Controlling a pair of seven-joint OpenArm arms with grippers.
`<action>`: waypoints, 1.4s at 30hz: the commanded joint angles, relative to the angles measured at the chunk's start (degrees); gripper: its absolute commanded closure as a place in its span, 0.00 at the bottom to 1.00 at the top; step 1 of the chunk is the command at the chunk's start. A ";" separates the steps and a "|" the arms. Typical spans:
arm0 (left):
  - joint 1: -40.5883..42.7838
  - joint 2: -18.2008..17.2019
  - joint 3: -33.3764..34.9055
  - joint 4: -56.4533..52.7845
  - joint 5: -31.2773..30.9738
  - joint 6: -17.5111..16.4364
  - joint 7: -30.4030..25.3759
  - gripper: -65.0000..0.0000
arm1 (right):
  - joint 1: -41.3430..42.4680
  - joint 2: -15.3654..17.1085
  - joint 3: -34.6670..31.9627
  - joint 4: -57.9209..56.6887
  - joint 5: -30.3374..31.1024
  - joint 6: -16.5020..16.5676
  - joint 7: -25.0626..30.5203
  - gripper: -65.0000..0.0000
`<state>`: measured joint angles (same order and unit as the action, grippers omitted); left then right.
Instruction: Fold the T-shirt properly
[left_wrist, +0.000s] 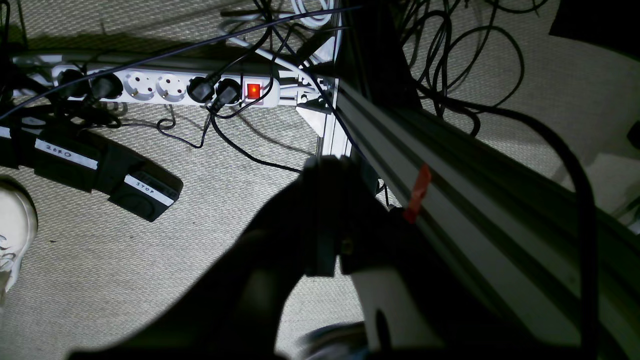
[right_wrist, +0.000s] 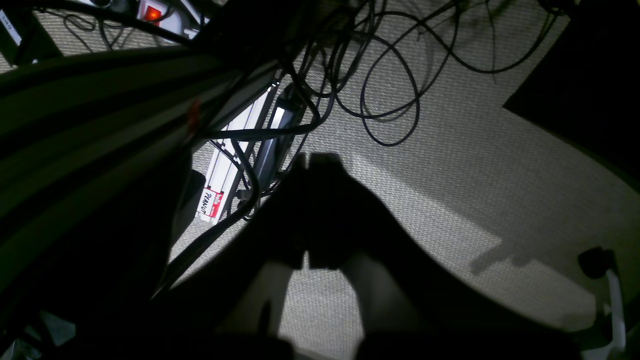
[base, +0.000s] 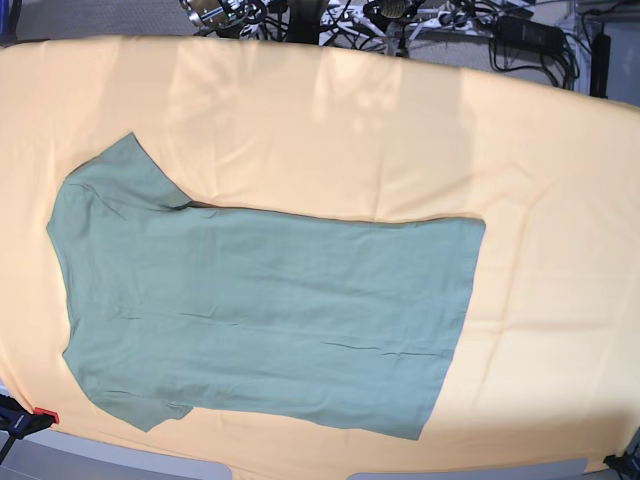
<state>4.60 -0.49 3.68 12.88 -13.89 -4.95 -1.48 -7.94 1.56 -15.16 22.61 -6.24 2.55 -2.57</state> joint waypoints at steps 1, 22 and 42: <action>-0.02 0.31 0.04 0.28 0.37 -0.13 0.02 1.00 | -0.13 0.02 0.15 0.50 -0.20 0.00 0.33 1.00; 0.63 0.31 0.04 3.28 6.62 -0.13 4.57 1.00 | -0.11 0.70 0.15 0.90 -4.44 5.42 -2.62 1.00; 0.66 -0.98 0.07 7.61 9.01 -1.44 13.33 1.00 | -0.13 1.84 0.15 1.77 -5.81 14.73 -4.00 1.00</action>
<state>5.17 -1.39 3.68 20.25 -5.06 -6.31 11.66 -8.08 3.20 -15.16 24.01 -12.03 16.80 -6.55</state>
